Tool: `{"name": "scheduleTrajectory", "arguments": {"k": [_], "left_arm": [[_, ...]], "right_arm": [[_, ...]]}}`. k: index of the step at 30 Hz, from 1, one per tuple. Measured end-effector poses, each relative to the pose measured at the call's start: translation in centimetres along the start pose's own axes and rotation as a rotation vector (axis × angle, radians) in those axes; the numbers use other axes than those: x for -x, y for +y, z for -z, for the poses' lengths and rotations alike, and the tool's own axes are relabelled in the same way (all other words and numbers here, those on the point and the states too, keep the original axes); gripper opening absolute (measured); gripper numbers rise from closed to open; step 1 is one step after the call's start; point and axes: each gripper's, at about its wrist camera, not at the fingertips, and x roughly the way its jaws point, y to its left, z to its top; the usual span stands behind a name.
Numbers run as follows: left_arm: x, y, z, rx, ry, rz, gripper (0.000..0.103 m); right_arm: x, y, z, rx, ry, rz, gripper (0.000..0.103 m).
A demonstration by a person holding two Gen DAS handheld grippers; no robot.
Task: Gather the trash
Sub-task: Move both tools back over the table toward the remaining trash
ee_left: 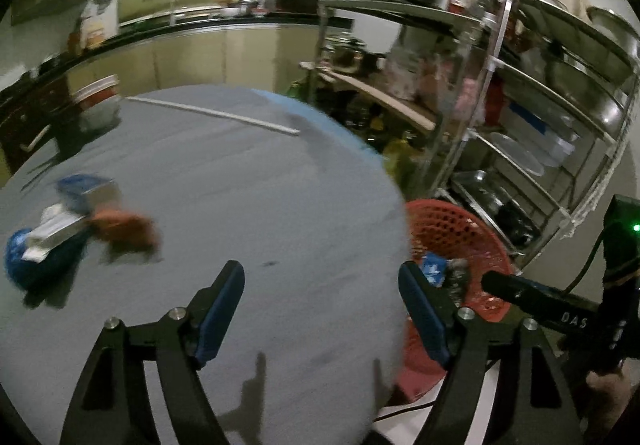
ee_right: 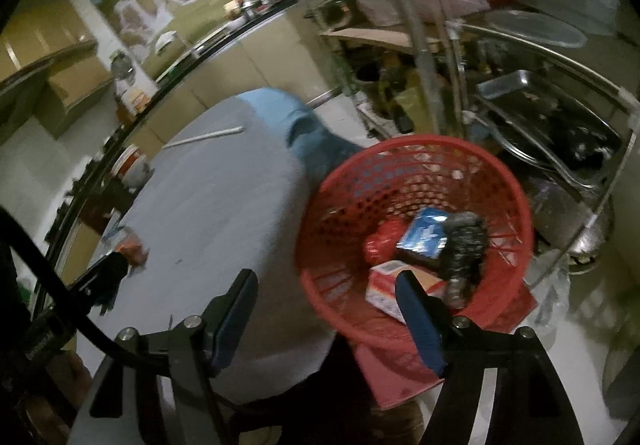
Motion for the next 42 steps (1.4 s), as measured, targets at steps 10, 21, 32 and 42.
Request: {"name": "scheduleTrajectory", "arguments": {"k": [10,21,32,42], "left_arm": [[3.2,9.0,3.3,0.13,-0.018,-0.177,0.08],[4.4,15.7,5.8,0.236,-0.006,-0.296,0.08],[5.8,17.8,6.7,0.286,-0.015,-0.342,0.08],[7.3,18.6,6.7,0.306,-0.046,-0.364,0.08]], "right_arm": [[-1.5,7.7,2.1,0.146,0.05,-0.089,0.075],[-2.0,14.2,5.0,0.248,0.077,-0.132,0.075],[-1.9,16.7,6.9,0.299,0.093,-0.172,0.075],[-1.6,16.8,7.4,0.303,0.09,-0.185,0.075]]}}
